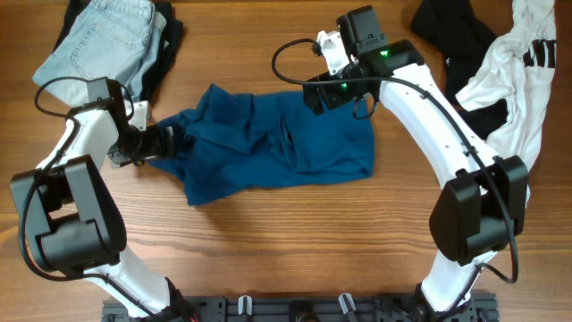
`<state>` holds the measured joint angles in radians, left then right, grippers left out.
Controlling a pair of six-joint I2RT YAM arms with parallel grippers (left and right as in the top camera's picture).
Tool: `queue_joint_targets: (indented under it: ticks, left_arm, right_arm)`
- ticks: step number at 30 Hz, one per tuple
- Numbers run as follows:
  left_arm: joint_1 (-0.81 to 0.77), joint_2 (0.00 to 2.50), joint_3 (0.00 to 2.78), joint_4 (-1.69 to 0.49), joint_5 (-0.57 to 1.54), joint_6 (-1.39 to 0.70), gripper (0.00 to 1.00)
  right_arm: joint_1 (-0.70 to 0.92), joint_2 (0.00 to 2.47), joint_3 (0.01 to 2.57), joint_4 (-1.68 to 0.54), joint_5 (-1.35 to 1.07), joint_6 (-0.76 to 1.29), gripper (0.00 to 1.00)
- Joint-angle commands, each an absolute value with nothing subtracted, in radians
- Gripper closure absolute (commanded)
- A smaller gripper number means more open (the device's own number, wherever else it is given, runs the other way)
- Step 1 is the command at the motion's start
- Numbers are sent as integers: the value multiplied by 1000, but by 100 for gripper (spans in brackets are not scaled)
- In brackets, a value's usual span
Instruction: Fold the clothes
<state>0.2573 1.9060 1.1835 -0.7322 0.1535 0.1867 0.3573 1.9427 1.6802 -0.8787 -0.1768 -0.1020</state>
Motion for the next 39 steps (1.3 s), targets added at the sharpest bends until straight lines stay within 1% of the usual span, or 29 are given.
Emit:
queue_joint_targets:
  ticks: [1, 7, 9, 10, 13, 19, 24, 27, 31, 34, 35, 36, 37, 38, 39]
  left_arm:
    - [260, 1928, 1191, -715, 346, 263, 0]
    - [259, 1930, 1191, -716, 423, 263, 0]
    - [259, 1930, 1191, -714, 477, 272, 0]
    - [259, 1930, 1191, -715, 562, 313, 0]
    - [259, 1930, 1191, -714, 625, 337, 2]
    - [256, 1930, 1191, -739, 651, 337, 9]
    - [253, 1930, 1191, -717, 770, 337, 10]
    - [243, 1930, 1191, -695, 785, 337, 10]
    - [212, 1934, 1191, -675, 773, 336, 23]
    - [191, 1943, 1191, -664, 746, 336, 41]
    - [185, 1946, 1191, -661, 731, 336, 51]
    - [180, 1950, 1191, -656, 712, 332, 64]
    - [175, 1953, 1191, -654, 697, 332, 73]
    - [173, 1956, 1191, -653, 677, 332, 90]
    - [173, 1956, 1191, -654, 665, 328, 96]
  right_arm:
    - [358, 1935, 1698, -880, -164, -75, 0]
    - [358, 1935, 1698, -880, -165, -74, 1]
    - [358, 1935, 1698, -880, -165, -75, 0]
    - [358, 1935, 1698, -883, -165, -74, 0]
    - [358, 1935, 1698, -891, -165, -75, 0]
    - [358, 1935, 1698, -902, -165, -73, 0]
    - [358, 1935, 1698, -902, -165, -70, 0]
    - [358, 1935, 1698, -905, -165, -70, 0]
    - [358, 1935, 1698, -905, -165, -68, 0]
    - [358, 1935, 1698, -905, -165, -60, 0]
    - [358, 1935, 1698, -905, -164, -51, 0]
    - [358, 1935, 1698, -906, -165, -48, 0]
    - [358, 1935, 1698, -907, -164, -42, 0]
    - [358, 1935, 1698, -907, -165, -36, 0]
    - [358, 1935, 1698, -907, -164, -21, 0]
